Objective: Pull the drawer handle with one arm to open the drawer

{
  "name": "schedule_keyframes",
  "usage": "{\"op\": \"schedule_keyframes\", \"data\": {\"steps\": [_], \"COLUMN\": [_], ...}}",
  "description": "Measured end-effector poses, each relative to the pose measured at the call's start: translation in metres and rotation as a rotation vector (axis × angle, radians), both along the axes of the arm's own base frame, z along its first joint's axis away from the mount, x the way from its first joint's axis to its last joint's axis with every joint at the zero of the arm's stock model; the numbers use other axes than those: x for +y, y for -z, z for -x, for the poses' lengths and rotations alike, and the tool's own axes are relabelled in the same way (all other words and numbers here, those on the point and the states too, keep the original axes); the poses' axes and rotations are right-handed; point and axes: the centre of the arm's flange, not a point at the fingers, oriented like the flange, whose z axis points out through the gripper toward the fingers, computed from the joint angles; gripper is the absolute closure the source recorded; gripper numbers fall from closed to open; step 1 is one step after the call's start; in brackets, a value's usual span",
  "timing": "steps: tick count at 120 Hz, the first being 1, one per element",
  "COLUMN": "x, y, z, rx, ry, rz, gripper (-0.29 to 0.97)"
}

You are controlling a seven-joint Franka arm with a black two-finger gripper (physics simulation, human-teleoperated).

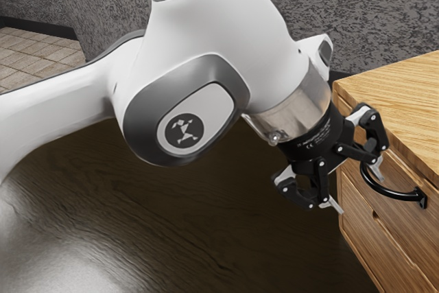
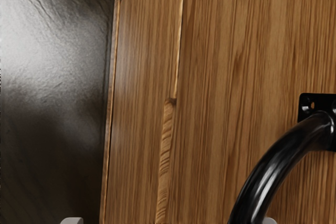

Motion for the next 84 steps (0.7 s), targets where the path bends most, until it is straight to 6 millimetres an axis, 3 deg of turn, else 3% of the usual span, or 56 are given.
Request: {"op": "schedule_keyframes", "data": {"steps": [84], "x": [0.010], "y": [-0.007], "z": [0.021], "rx": [-0.008], "ry": [0.001], "rz": [-0.016], "gripper": [0.57]}}
